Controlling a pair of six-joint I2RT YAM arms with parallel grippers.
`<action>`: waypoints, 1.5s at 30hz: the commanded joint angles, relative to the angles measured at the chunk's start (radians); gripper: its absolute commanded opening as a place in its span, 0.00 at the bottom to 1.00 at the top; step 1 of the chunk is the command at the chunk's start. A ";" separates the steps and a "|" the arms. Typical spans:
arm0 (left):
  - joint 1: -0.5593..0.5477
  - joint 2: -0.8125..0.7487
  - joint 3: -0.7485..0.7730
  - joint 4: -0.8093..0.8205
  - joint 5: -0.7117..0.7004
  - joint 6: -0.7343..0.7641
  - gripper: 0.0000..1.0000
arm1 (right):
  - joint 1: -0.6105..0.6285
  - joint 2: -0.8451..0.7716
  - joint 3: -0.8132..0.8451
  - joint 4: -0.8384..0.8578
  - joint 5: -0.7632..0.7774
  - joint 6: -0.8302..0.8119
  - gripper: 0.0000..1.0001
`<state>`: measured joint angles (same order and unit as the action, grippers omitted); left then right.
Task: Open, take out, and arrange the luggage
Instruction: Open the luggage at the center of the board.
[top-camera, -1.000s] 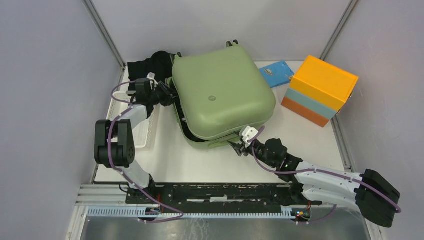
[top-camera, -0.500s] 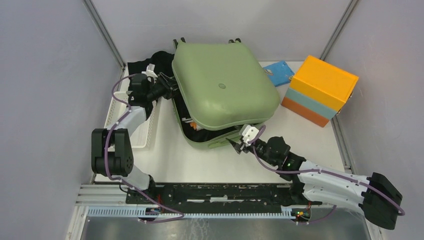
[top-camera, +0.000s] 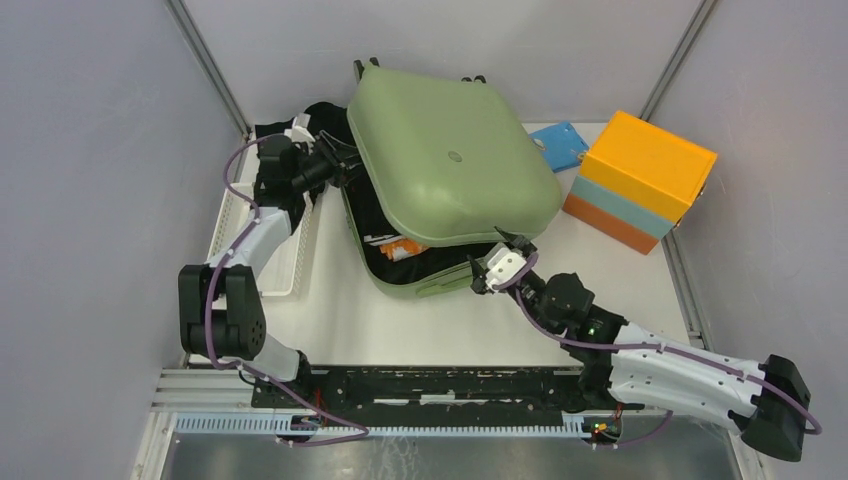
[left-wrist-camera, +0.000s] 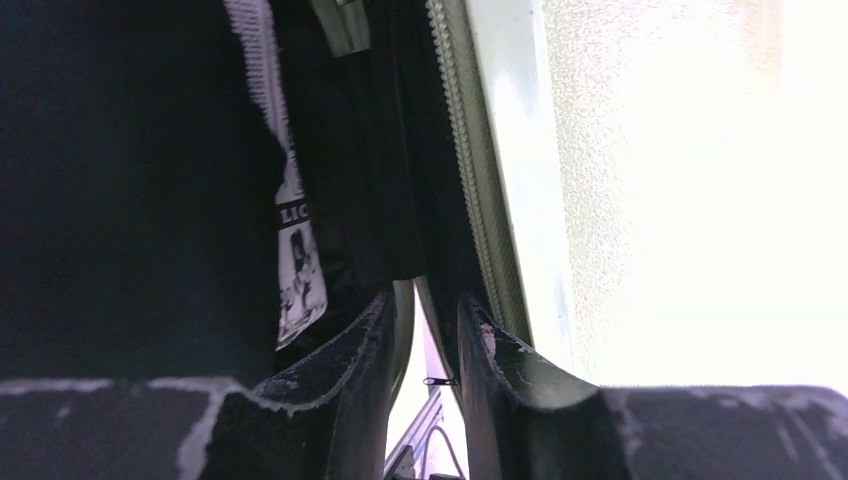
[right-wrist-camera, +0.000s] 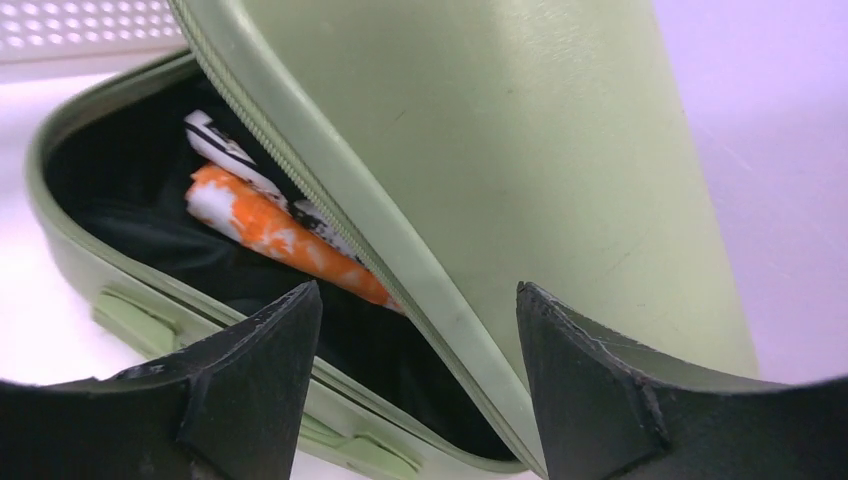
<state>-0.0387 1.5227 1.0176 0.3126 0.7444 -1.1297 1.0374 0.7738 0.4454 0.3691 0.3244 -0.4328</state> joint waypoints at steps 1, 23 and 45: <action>-0.035 -0.034 0.121 0.074 0.060 -0.061 0.37 | 0.058 0.013 0.013 0.055 0.237 -0.112 0.79; -0.107 0.014 0.269 0.047 0.023 -0.105 0.37 | 0.231 0.446 -0.049 1.161 0.739 -0.764 0.70; -0.105 0.029 0.298 -0.003 0.024 -0.057 0.45 | 0.149 0.274 -0.085 1.108 0.631 -0.716 0.05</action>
<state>-0.1360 1.5517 1.2369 0.2550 0.7383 -1.1889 1.1938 1.1351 0.3794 1.5364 1.0313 -1.2583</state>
